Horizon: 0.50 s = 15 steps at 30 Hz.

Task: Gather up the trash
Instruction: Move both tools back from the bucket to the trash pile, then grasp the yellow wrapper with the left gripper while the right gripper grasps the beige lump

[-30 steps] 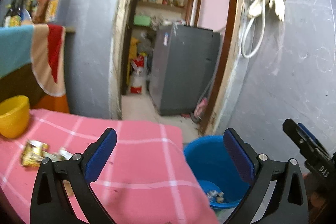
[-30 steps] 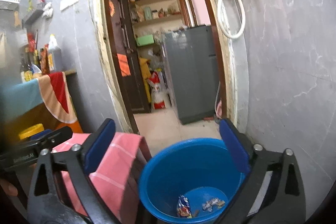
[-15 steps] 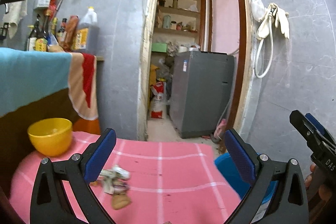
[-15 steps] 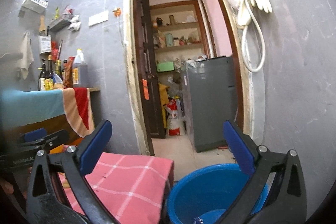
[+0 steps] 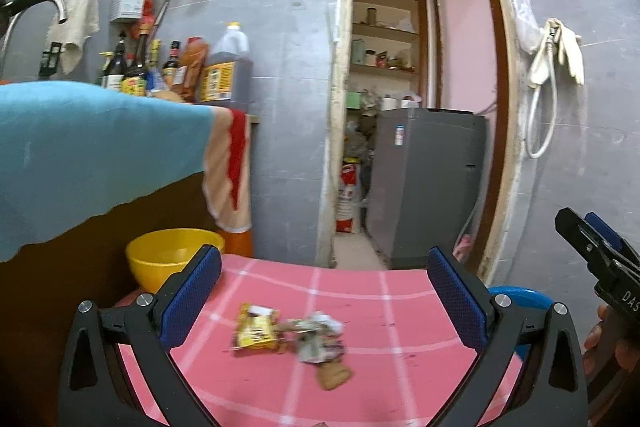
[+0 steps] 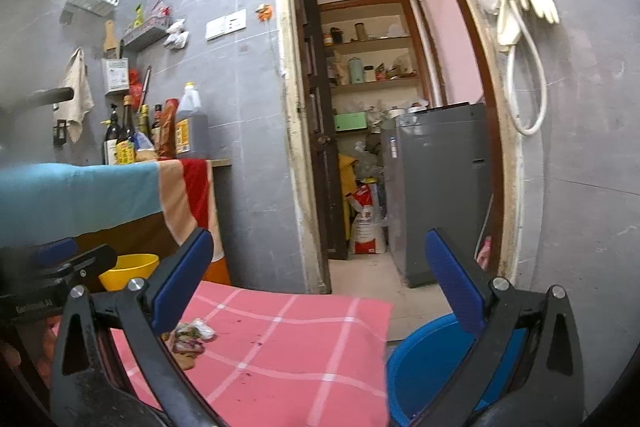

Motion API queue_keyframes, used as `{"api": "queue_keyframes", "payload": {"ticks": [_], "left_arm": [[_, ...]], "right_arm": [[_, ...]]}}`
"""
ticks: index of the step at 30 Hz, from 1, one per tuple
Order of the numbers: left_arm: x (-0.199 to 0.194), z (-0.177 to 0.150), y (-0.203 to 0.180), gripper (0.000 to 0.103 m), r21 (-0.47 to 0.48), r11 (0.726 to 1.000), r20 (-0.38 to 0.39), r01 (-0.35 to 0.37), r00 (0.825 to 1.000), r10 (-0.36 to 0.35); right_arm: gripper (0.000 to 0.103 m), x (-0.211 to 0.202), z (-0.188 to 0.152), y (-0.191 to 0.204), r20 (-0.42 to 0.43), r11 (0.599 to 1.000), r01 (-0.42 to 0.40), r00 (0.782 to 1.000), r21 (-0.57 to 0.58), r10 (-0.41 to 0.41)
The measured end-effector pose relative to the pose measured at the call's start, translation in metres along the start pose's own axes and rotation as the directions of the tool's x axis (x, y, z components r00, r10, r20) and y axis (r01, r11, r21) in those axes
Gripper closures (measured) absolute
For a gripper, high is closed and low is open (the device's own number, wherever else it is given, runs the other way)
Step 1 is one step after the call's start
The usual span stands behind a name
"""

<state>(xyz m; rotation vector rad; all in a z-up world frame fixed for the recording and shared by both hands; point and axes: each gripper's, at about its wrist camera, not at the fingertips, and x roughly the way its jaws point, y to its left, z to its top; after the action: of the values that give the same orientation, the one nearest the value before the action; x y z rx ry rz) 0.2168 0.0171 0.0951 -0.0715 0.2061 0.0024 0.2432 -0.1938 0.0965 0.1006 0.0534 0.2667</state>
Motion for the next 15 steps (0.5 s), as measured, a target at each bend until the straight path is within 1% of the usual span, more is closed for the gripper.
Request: {"api": "queue_keyframes", "payload": {"ticks": [4,7,11,14,15], "left_arm": [[-0.002,-0.006,0.020,0.002,-0.008,0.999,-0.018,-0.036,0.999,0.036],[0.000,-0.014,0.041,0.002,-0.020,0.999,-0.052,-0.038,0.998,0.037],[0.006,-0.025,0.063,0.002,-0.023,0.998,-0.102,-0.054,0.993,0.051],[0.014,-0.032,0.078,0.002,-0.042,0.998,-0.151,-0.054,0.987,0.048],[0.018,-0.035,0.083,0.002,-0.055,0.997,-0.173,-0.049,0.984,0.039]], "right_arm": [[0.000,0.010,-0.007,0.016,-0.035,0.999,-0.036,0.999,-0.013,0.036],[0.000,0.021,-0.012,0.028,-0.083,0.998,-0.068,0.994,-0.018,0.066],[0.000,0.040,-0.024,0.042,-0.177,0.994,-0.106,0.979,-0.010,0.102],[0.000,0.054,-0.034,0.050,-0.250,0.993,-0.120,0.962,-0.015,0.112],[0.000,0.061,-0.038,0.054,-0.285,0.992,-0.128,0.951,-0.019,0.117]]}}
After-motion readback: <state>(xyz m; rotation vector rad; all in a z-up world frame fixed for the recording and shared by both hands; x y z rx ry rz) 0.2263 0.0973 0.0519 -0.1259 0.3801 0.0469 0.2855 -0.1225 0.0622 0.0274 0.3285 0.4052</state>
